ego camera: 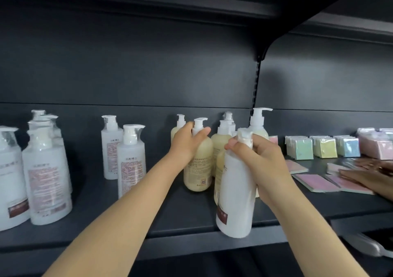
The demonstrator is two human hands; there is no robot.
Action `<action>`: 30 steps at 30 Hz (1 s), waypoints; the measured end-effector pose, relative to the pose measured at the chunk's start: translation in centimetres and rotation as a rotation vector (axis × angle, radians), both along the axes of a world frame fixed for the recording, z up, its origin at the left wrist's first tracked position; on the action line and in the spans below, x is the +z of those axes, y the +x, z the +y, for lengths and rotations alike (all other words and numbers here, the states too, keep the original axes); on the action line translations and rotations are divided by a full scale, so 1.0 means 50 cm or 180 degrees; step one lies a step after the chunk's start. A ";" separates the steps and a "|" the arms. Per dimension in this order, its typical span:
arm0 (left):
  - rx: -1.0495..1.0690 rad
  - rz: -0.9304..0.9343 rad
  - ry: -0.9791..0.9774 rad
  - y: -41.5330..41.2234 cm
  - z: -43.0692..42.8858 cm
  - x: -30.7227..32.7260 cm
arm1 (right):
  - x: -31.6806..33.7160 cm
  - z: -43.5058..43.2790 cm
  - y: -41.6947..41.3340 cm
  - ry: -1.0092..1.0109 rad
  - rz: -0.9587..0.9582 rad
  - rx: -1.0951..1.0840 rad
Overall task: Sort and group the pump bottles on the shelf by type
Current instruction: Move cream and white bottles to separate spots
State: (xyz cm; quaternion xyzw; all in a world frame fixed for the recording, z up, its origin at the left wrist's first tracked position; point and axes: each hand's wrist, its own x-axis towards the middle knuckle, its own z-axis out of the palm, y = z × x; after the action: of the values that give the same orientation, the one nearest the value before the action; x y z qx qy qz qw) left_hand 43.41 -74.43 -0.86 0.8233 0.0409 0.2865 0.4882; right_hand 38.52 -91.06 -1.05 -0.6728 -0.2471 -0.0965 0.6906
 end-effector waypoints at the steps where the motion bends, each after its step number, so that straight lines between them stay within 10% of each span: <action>1: 0.0021 0.0028 -0.0018 0.009 0.004 -0.012 | -0.002 0.001 0.002 -0.0010 -0.0025 0.0005; 30: 0.0410 0.0611 0.2296 -0.306 0.146 -0.004 | -0.004 0.130 -0.109 -0.0174 -0.0316 0.0490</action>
State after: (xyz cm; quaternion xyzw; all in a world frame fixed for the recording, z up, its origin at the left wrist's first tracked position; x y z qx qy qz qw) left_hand 28.13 -67.11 -1.05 0.9611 0.0347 0.2342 0.1420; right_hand 33.06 -84.56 -1.23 -0.6648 -0.3345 -0.0695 0.6643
